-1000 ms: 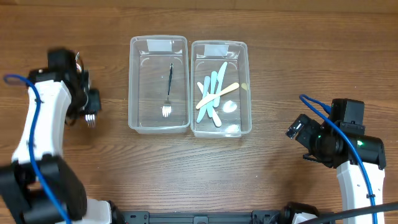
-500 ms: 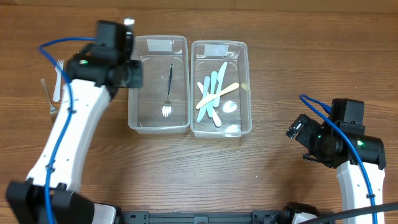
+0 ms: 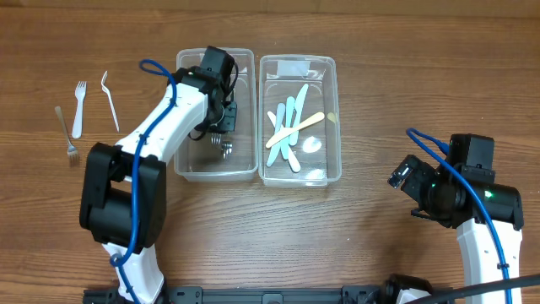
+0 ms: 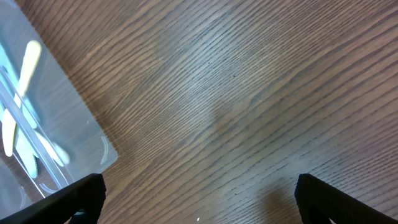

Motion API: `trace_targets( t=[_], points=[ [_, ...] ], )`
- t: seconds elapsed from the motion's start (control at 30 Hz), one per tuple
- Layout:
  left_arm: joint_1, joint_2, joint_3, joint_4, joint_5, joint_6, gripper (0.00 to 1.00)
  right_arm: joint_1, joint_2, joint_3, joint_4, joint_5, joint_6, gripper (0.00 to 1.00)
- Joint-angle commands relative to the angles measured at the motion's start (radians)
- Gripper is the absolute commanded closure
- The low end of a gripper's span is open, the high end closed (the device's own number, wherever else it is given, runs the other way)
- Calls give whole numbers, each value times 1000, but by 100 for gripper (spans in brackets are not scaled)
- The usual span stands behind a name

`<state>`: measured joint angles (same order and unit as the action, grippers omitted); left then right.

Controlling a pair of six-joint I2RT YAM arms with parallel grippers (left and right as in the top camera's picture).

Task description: Pack container

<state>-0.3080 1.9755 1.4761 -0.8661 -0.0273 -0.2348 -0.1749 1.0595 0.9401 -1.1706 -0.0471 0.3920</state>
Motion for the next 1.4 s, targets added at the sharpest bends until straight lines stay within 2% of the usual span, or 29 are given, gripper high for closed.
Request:
trace_targets(
  t=[0.0, 0.03, 0.07, 0.13, 0.17, 0.2, 0.33, 0.37, 0.47, 0.63, 0.73, 0.9, 1.37],
  points=[
    [-6, -26, 37, 7, 20, 12, 66, 3, -3, 2, 3, 8, -4, 0],
    [-7, -35, 58, -2, 20, 25, 60, 3, -3, 2, 3, 8, -4, 0],
    [-7, -44, 83, -15, 18, 34, 51, 3, -3, 2, 3, 8, -4, 0],
    [-6, -64, 148, -50, 3, 61, 47, 3, -3, 2, 3, 8, -4, 0],
    [-6, -78, 198, -79, -26, 77, 41, 3, -3, 2, 3, 8, -4, 0],
    [-5, -89, 241, -107, -61, 82, 25, 3, -3, 2, 3, 9, -4, 0],
    [15, -129, 383, -205, -238, 82, 3, 3, -3, 2, 4, 9, -4, 0],
    [29, -140, 406, -214, -265, 82, 0, 3, -3, 2, 4, 9, -4, 0],
    [105, -159, 435, -215, -264, 70, 0, 3, -3, 2, 5, 9, -4, 0],
    [302, -142, 422, -247, -260, -70, 0, 3, -3, 2, 5, 9, -4, 0],
    [412, -105, 418, -245, -231, -76, 0, 3, -3, 2, 5, 9, -4, 0],
    [543, 13, 418, -213, -103, -61, 0, 3, -3, 2, 6, 8, -4, 0],
    [589, 341, 418, -54, -65, -31, 0, 3, -3, 2, 0, 8, -3, 0]
  ],
)
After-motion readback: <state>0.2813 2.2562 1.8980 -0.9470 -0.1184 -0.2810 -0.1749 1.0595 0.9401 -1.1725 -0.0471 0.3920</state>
